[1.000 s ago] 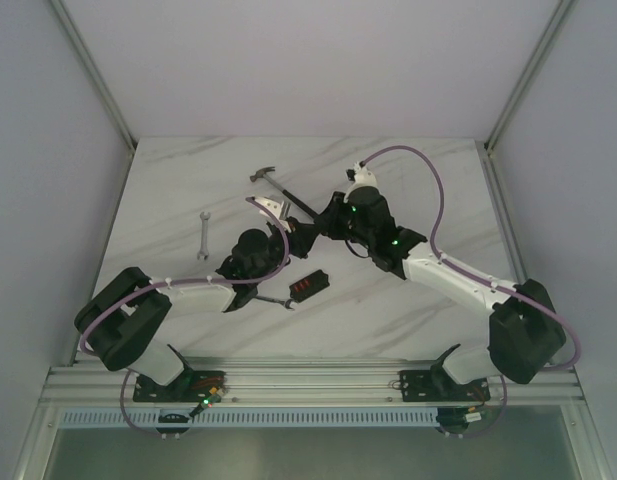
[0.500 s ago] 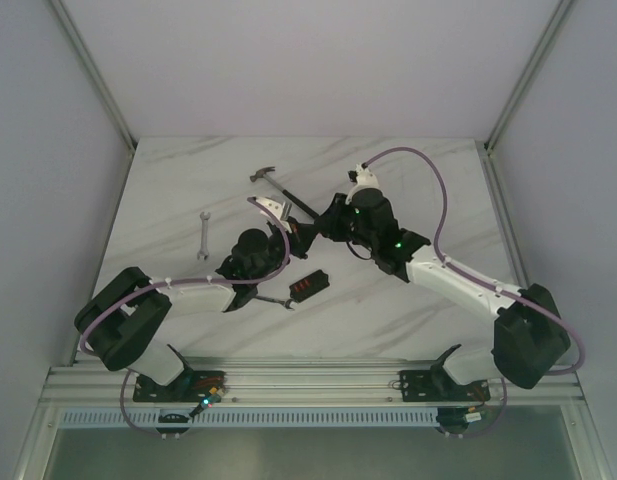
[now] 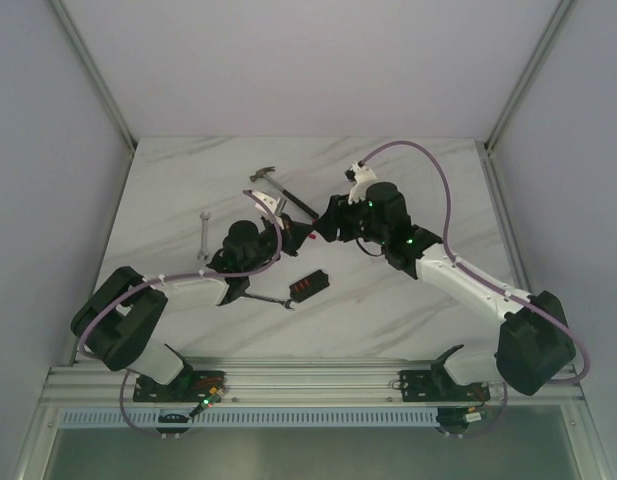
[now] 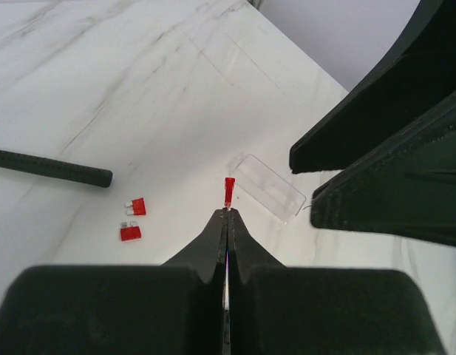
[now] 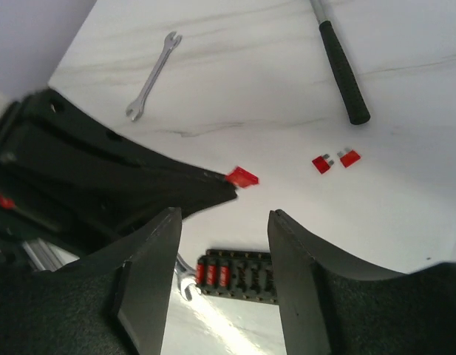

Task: Snap on the fuse box
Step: Pick up the fuse from the center of the board.

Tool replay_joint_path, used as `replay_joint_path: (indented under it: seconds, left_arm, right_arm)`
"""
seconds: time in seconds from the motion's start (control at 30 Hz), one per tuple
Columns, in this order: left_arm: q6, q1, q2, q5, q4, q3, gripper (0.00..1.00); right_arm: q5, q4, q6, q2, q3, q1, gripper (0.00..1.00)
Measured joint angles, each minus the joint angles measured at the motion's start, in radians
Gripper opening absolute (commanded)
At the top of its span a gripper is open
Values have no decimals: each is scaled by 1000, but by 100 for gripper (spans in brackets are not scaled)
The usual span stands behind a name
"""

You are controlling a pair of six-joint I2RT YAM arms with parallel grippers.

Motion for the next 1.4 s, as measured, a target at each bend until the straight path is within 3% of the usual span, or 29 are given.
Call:
replay_joint_path:
  seconds: [0.3, 0.63, 0.97, 1.4]
  left_arm:
    - [26, 112, -55, 281, -27, 0, 0]
    - [53, 128, -143, 546, -124, 42, 0]
    - [34, 128, -187, 671, -127, 63, 0]
    - [23, 110, -195, 724, -131, 76, 0]
  right_arm:
    - [-342, -30, -243, -11, 0, -150, 56]
    - [-635, -39, -411, -68, 4, -205, 52]
    - [-785, -54, -504, -110, 7, -206, 46]
    - [-918, -86, -550, -110, 26, -206, 36]
